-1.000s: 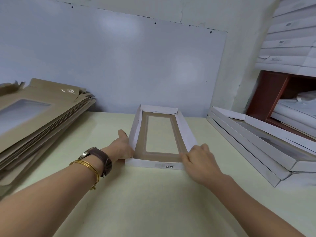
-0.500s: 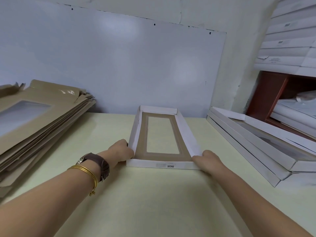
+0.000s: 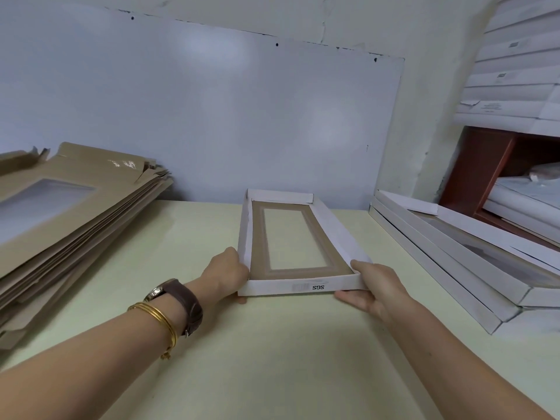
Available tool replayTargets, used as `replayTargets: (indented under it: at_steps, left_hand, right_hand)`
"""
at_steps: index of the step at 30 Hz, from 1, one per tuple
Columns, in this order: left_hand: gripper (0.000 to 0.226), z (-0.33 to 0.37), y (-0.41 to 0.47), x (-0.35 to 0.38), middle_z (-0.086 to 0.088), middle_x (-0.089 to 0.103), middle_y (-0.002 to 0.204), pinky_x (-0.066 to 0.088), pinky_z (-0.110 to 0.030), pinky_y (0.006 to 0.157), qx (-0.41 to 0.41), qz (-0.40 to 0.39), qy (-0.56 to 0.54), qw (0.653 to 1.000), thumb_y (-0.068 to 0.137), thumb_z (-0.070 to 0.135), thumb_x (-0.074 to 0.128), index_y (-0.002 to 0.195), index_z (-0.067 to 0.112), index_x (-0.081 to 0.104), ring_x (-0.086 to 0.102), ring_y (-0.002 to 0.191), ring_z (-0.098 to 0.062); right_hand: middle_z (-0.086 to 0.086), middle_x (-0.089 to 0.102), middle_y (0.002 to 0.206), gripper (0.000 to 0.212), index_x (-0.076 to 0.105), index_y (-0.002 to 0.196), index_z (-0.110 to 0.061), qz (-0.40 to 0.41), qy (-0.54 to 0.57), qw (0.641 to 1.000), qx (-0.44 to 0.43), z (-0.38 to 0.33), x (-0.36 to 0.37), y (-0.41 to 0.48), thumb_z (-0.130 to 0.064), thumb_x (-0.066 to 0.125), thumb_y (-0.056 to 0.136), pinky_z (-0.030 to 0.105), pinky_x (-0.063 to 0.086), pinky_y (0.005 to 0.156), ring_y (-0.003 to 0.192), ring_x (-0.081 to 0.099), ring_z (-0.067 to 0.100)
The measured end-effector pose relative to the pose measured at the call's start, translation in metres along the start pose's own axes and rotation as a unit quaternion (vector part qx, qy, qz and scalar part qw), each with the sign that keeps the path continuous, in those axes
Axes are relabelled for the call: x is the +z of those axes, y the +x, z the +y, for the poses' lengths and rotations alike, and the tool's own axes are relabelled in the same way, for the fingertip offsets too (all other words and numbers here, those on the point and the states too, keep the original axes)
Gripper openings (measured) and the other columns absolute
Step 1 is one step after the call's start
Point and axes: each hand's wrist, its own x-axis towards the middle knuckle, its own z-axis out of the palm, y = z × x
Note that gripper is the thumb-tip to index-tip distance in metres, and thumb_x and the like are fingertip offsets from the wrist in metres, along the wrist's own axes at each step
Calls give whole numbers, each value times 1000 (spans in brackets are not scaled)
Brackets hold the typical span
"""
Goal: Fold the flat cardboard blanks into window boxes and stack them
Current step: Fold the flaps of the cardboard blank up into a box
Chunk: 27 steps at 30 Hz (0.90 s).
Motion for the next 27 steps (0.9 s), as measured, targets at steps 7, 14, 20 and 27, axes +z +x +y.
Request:
replayTargets:
  at_steps: [7, 14, 20, 27]
  left_hand:
    - [12, 4, -14, 12, -11, 50, 99, 38, -15, 33, 4, -10, -42, 999, 91, 7, 41, 102, 5, 38, 54, 47, -20]
    - [19, 15, -22, 23, -17, 52, 99, 43, -19, 40, 7, -23, -206, 978, 91, 18, 55, 97, 7, 41, 54, 55, -22]
    - [23, 15, -25, 33, -12, 57, 85, 41, -18, 41, 21, -34, -182, 982, 88, 18, 59, 99, 7, 43, 54, 55, -18]
    - [17, 13, -25, 36, -7, 60, 70, 37, -10, 38, 30, -37, -145, 988, 89, 16, 55, 98, 9, 42, 52, 38, 0]
  right_hand:
    - [8, 48, 98, 25, 56, 90, -13, 24, 23, 999, -19, 4, -14, 1, 7, 40, 91, 31, 56, 45, 50, 68, 28]
    - [4, 51, 104, 40, 58, 103, -13, 33, 77, 994, -64, 10, -33, -2, 13, 33, 87, 28, 57, 47, 54, 70, 30]
    - [11, 64, 81, 18, 54, 91, -11, 48, 63, 995, -64, 6, -49, -8, -23, 44, 101, 35, 58, 51, 54, 69, 34]
    - [11, 58, 83, 31, 59, 101, -4, 42, 156, 987, -25, 11, -47, -11, -30, 70, 88, 23, 55, 44, 55, 66, 23]
